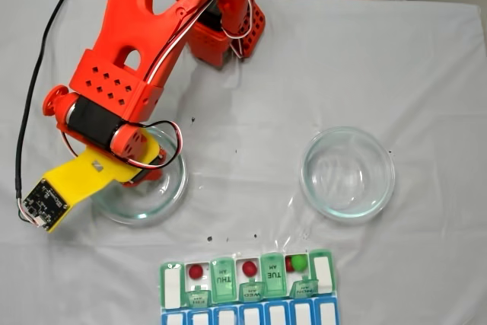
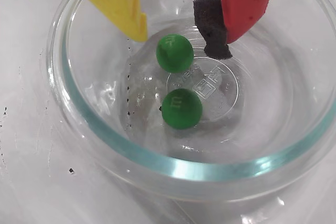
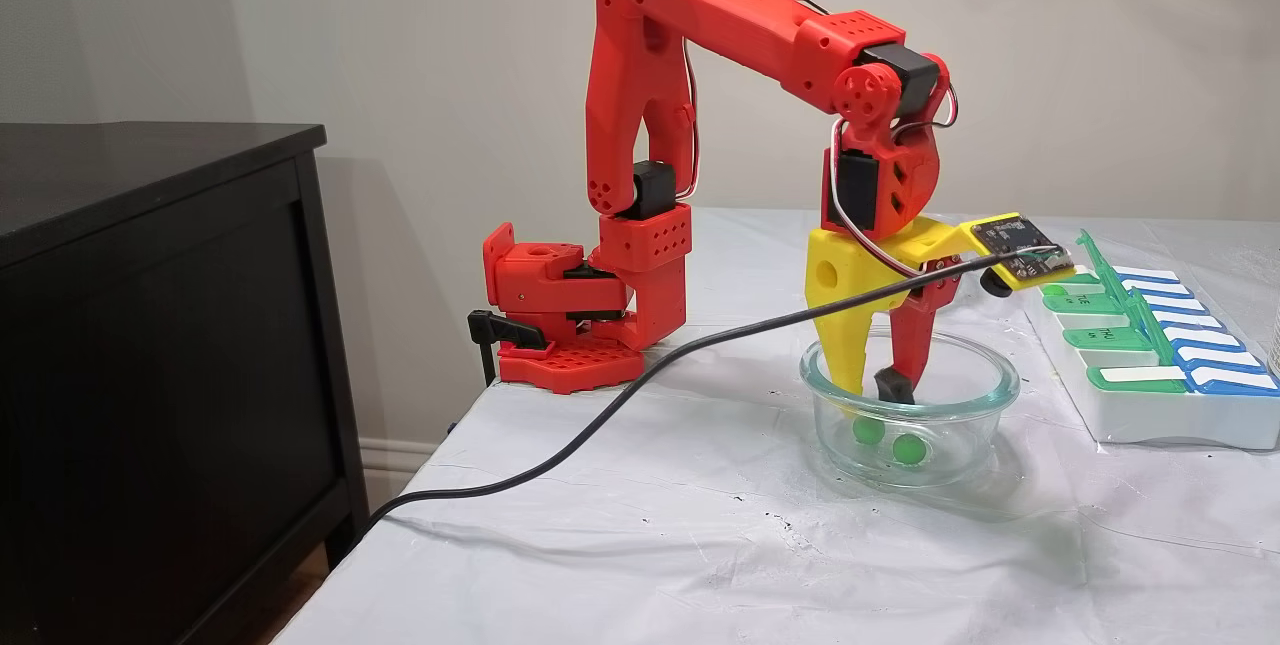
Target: Sort medicines into box.
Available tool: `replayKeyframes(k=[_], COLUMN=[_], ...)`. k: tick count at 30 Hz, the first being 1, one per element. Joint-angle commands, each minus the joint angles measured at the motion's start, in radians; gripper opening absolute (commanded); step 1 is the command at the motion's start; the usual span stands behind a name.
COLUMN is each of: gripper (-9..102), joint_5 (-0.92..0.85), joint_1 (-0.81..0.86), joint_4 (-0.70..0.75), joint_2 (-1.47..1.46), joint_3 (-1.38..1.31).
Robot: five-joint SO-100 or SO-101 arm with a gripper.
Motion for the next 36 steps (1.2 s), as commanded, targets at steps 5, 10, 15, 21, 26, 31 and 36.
replayKeyframes(k=[5,10,15,21,26,31,36], gripper=[19,19,19,19,19,16,12], joint_5=[-0.003,-0.011,-0.014,-0.008,0.003,0.002,0.006], joint_1=[0.003,0.006,0.003,-0.005,-0.011,-0.011,-0.015], joint_4=[-0.023,-0.041,-0.052,-0.038,-0.044,-0.058,-0.081], joint_2=[0.052,0.032,0.006,-0.038,-0.054,-0.040,-0.029], joint_3=[-0.032,-0.023,-0.009,-0.008,-0.005,0.009,0.031])
